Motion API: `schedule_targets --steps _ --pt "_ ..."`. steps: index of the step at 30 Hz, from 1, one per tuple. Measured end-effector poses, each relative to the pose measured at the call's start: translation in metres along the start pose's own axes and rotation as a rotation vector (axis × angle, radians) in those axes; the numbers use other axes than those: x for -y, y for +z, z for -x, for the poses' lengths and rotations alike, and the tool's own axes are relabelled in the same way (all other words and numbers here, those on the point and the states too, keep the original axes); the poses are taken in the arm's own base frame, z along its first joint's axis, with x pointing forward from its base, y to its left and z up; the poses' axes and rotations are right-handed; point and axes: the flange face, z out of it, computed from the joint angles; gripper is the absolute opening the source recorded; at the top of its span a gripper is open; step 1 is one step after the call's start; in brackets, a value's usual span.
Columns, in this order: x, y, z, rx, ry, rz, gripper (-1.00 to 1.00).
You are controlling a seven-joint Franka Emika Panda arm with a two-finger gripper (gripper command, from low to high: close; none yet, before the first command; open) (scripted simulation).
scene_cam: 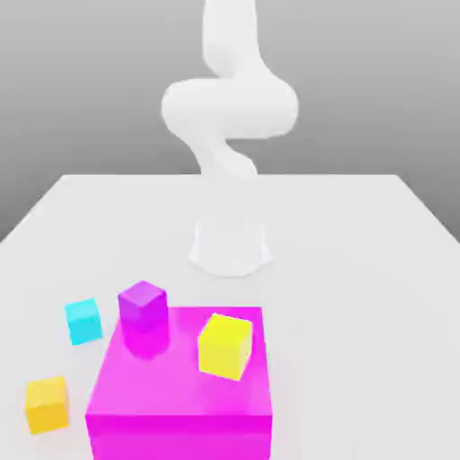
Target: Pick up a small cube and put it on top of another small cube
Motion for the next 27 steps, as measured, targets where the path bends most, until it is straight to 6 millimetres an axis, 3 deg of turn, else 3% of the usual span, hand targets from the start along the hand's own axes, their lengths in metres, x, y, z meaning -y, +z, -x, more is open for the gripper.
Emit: schedule_targets --steps 4,8,13,17,20,27 --pt "-0.025 0.079 -0.02 0.019 0.156 0.128 0.0" --pt "-0.063 0.151 -0.034 0.036 0.31 0.247 0.0" --pt "-0.128 0.233 -0.044 0.055 0.508 0.389 0.0" --pt "-0.192 0.29 -0.044 0.068 0.676 0.501 0.0" --pt "-0.248 0.325 -0.04 0.074 0.813 0.583 0.0" --pt "-0.355 0.397 0.006 0.11 1.077 0.749 0.0"
